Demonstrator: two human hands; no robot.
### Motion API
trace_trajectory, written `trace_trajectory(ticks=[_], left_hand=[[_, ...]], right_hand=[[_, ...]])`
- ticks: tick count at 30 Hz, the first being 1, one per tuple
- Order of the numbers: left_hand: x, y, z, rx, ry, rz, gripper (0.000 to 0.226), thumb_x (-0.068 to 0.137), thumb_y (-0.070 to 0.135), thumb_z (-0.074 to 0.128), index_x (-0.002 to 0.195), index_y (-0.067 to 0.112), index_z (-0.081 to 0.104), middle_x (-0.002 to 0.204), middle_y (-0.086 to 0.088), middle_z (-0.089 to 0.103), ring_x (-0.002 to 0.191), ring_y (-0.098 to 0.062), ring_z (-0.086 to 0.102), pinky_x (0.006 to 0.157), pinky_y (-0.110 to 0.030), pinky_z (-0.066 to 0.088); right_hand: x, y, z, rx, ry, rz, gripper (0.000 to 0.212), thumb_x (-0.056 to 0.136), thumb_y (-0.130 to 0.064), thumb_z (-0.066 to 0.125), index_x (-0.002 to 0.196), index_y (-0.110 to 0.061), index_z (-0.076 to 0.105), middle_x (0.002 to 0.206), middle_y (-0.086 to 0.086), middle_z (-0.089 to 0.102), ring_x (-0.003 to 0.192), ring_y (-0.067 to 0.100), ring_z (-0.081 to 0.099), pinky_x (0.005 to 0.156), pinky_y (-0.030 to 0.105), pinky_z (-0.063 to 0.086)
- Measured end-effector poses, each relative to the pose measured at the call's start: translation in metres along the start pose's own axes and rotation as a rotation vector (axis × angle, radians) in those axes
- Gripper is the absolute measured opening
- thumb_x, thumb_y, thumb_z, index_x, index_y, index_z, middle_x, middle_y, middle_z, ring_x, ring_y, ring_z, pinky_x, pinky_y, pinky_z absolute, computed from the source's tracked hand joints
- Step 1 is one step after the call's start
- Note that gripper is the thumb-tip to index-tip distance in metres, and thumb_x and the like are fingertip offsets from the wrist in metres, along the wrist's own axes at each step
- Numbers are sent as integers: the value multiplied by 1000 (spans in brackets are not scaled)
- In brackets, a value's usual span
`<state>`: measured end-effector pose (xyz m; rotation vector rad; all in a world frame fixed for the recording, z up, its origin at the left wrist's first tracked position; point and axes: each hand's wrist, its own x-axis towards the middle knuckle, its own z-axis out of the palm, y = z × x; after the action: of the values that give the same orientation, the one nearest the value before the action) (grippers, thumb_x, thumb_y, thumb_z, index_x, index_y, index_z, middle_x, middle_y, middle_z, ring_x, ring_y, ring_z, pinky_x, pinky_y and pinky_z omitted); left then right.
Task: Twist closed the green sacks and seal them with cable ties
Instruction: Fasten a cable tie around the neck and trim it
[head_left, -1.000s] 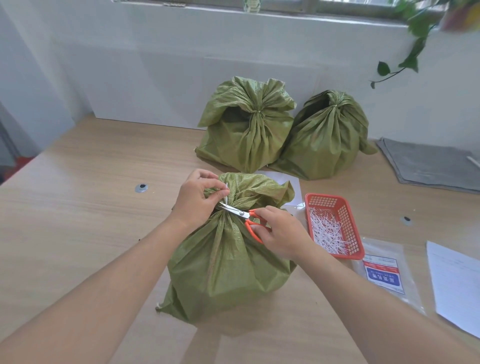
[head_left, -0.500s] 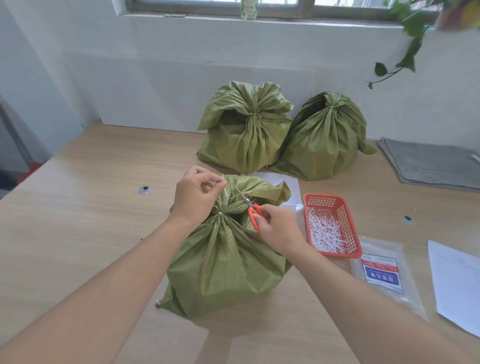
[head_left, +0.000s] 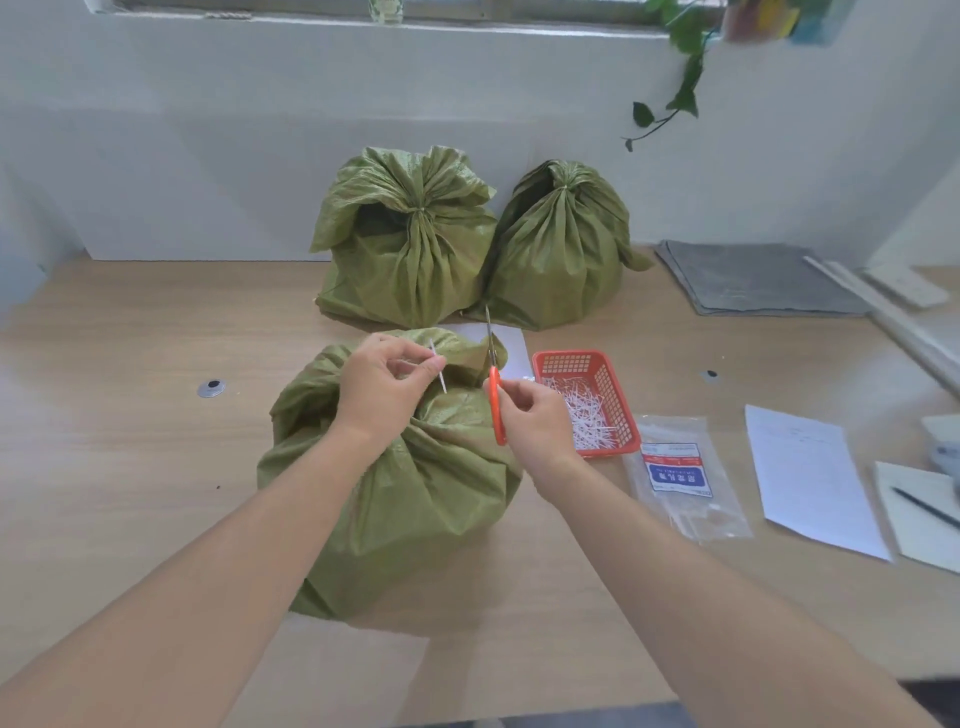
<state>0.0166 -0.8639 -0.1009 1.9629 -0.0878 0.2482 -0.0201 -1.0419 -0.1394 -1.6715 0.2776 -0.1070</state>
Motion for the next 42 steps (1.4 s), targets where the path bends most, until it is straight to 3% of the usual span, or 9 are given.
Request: trace_trajectory(ticks=[3, 7, 12, 16, 21, 28, 34, 38, 42], left_hand=[[-7, 6, 19, -32, -83, -30, 9, 86, 22, 81, 85, 14, 77, 98, -2, 71, 72, -9, 70, 67, -17, 51], [-17, 15, 49, -103, -132, -72, 8, 90, 19, 77, 85, 12, 77, 65, 7, 67, 49, 4, 54, 52, -7, 39], [-24, 25, 97, -102, -199, -107, 10, 89, 24, 77, 83, 16, 76, 56, 12, 60, 45, 1, 48, 50, -12, 38], [-24, 36, 141, -87, -197, -121, 10, 88, 21, 78, 81, 14, 75, 49, 14, 61, 43, 1, 49, 50, -13, 39], [-20, 39, 198, -50, -149, -165, 10, 85, 23, 80, 80, 16, 76, 62, 3, 70, 46, -2, 52, 56, -23, 43], [-20, 33, 258, -56, -75, -257, 9, 85, 19, 81, 83, 12, 76, 73, 0, 73, 57, 0, 62, 69, -31, 59], [1, -1, 298, -81, -77, -410, 11, 78, 36, 78, 78, 25, 77, 81, 3, 77, 84, -24, 75, 80, -49, 63], [22, -24, 323, -118, -56, -518, 8, 90, 25, 75, 88, 17, 76, 87, -8, 75, 83, -29, 75, 76, -41, 64], [40, -45, 348, -169, -67, -649, 19, 95, 25, 71, 107, 11, 75, 98, -8, 73, 88, -20, 70, 70, -32, 61]], right_hand=[[-12, 10, -19, 8, 90, 21, 19, 97, -31, 71, 91, -16, 81, 69, -8, 73, 60, 3, 60, 61, 23, 50], [-22, 21, -47, 27, 146, 80, 9, 92, -27, 77, 94, -18, 80, 81, -2, 77, 71, 13, 68, 82, 42, 63], [-24, 33, -88, 39, 196, 69, 9, 89, -16, 80, 82, -20, 77, 75, -3, 71, 73, 21, 70, 72, 29, 62], [-10, 49, -124, 30, 204, 114, 9, 82, -27, 85, 85, -19, 81, 84, -1, 78, 87, 31, 77, 85, 49, 63], [18, 74, -173, 68, 169, 133, 11, 77, -20, 88, 84, -19, 79, 84, 3, 80, 84, 28, 78, 84, 49, 63], [42, 102, -210, 75, 93, 212, 16, 81, -7, 85, 94, -4, 76, 83, 9, 77, 70, 13, 73, 68, 33, 65], [68, 139, -216, 55, 84, 276, 18, 81, -12, 86, 94, -5, 78, 84, 13, 77, 73, 13, 73, 73, 41, 66], [77, 164, -217, 33, 86, 326, 13, 81, -10, 85, 91, -6, 78, 76, 3, 74, 68, 8, 70, 74, 43, 65], [81, 183, -217, 18, 75, 370, 15, 81, -10, 86, 91, -4, 77, 75, 3, 74, 67, 9, 70, 76, 43, 65]])
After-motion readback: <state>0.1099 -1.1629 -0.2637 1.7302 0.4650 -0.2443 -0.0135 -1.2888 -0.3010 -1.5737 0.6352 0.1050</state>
